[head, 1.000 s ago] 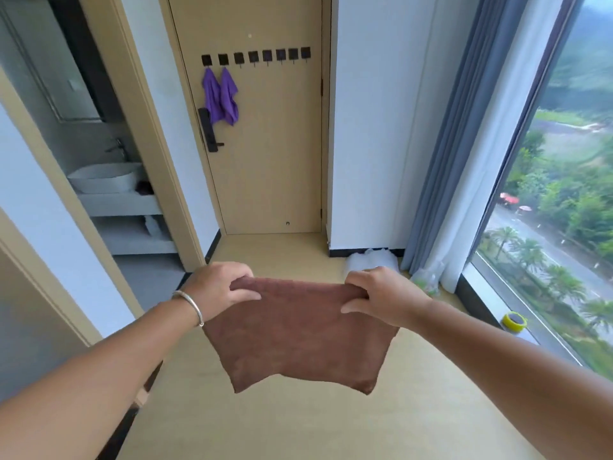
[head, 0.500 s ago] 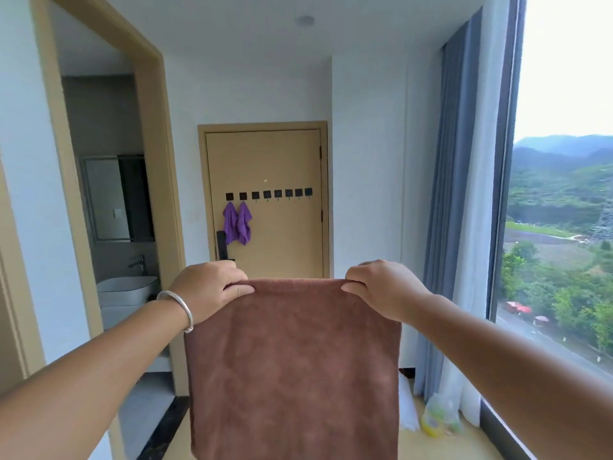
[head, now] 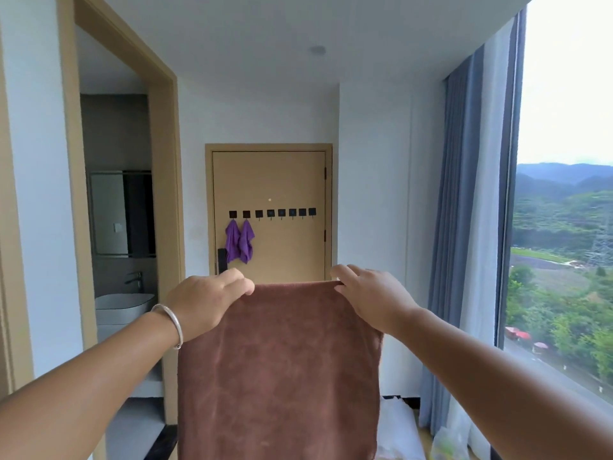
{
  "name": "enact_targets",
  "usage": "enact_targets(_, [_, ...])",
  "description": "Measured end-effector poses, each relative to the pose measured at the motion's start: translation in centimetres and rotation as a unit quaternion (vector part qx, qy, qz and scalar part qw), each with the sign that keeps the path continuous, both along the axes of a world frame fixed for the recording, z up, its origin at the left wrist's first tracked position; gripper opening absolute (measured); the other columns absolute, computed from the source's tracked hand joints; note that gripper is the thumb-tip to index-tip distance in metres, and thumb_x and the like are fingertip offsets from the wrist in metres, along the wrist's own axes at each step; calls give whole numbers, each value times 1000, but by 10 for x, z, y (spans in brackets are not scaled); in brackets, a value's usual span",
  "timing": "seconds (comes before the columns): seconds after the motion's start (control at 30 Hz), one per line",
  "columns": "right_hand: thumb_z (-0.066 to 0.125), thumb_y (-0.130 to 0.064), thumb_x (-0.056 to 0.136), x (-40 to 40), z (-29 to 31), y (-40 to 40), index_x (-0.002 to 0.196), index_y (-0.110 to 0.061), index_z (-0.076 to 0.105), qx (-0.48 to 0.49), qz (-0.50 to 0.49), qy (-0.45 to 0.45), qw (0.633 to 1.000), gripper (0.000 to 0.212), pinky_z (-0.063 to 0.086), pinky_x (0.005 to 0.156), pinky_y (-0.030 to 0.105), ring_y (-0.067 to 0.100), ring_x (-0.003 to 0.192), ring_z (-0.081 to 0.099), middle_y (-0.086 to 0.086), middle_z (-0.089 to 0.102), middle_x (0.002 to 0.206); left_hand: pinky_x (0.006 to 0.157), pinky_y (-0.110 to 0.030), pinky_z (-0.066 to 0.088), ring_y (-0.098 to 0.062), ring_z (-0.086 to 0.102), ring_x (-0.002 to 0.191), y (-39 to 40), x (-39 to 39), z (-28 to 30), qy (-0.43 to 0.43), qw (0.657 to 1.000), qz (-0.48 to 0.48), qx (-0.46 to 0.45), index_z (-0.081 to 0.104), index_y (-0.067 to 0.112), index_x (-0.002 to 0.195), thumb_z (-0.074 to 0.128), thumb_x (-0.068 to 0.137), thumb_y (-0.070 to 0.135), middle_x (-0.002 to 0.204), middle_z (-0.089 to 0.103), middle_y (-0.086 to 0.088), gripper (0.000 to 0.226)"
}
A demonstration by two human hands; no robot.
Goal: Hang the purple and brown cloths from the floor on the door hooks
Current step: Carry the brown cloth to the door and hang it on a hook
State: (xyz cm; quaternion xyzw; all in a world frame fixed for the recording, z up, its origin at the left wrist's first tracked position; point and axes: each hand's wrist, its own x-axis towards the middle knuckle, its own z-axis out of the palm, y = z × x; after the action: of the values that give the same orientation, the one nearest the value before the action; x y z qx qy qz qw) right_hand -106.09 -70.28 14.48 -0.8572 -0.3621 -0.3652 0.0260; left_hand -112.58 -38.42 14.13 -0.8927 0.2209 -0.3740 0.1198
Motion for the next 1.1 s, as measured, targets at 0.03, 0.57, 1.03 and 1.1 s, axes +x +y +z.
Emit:
enact_targets(0.03, [44,-20,100,3,-1,3,116,-27,38,-25,13,-2,1000,19,53,61,38,21,68,57,-3,58,94,47,-22,34,-16,46,47,6,6,-1,12,1000,10,14,52,30,103,62,82,2,100,56,12,37])
enact_targets(0.57, [37,-20,99,188,-24,60,112,-29,63,-88,59,16,994,30,52,72,36,17,80,60,-12,55,110,64,-21,33,-13,57,74,58,192,-22,88,993,77,0,57,31,110,44,98,17,112,51,17,23])
enact_targets(1.03, [43,0,91,419,-3,112,115,-34,61,-88,57,10,994,45,37,64,23,17,85,60,-11,58,115,67,-23,39,-9,54,74,99,398,-1,76,990,114,-38,55,32,105,55,94,35,105,51,18,12])
enact_targets(1.1, [41,1,90,453,-5,125,115,-34,61,-81,54,13,995,47,36,65,24,17,86,60,-13,58,116,69,-25,42,-11,57,77,115,433,-3,78,990,112,-37,55,33,106,54,94,35,107,52,18,13])
